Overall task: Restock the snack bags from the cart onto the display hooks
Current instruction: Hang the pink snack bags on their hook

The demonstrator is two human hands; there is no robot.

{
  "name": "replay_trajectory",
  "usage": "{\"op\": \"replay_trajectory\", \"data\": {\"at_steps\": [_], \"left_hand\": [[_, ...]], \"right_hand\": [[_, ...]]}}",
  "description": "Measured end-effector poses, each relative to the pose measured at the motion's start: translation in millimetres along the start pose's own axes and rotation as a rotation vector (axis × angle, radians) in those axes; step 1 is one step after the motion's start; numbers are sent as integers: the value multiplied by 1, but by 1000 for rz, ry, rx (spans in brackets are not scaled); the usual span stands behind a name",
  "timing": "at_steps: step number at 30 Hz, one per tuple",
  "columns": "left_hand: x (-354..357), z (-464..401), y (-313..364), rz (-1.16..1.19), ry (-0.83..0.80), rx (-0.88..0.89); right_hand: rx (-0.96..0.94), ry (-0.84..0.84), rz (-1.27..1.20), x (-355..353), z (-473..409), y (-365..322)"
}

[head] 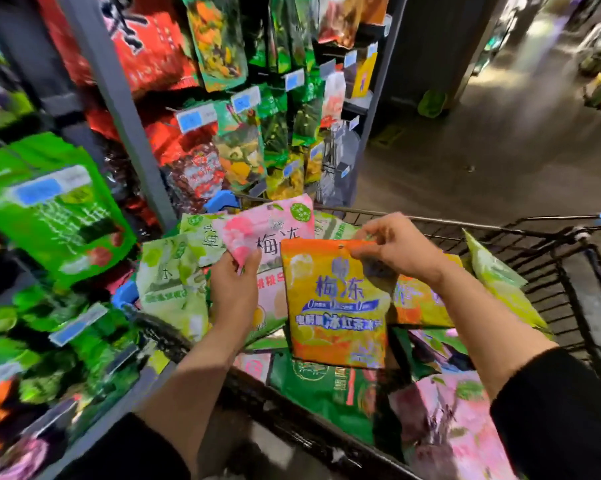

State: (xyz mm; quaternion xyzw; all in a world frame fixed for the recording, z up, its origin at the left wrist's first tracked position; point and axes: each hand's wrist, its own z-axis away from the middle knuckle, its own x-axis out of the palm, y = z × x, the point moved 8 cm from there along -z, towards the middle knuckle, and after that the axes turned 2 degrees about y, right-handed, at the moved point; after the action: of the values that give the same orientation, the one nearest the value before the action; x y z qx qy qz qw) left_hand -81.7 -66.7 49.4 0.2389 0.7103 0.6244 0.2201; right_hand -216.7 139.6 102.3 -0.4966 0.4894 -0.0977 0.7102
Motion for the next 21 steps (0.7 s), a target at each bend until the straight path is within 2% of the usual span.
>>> {"op": "replay_trajectory", "data": {"at_steps": [5,10,14,21], "left_hand": [[-98,11,52,-22,248,146],[-226,41,105,-30,524,284],[-346,72,119,11,710,320],[-576,155,142,-101,1030,333]], "right_hand": [[-235,-28,-82,22,1,-92],[-455,-127,-176,87,2,-215],[-606,-216,-184,176,19,-320],[-854,-432,-146,363,100,-507]]}}
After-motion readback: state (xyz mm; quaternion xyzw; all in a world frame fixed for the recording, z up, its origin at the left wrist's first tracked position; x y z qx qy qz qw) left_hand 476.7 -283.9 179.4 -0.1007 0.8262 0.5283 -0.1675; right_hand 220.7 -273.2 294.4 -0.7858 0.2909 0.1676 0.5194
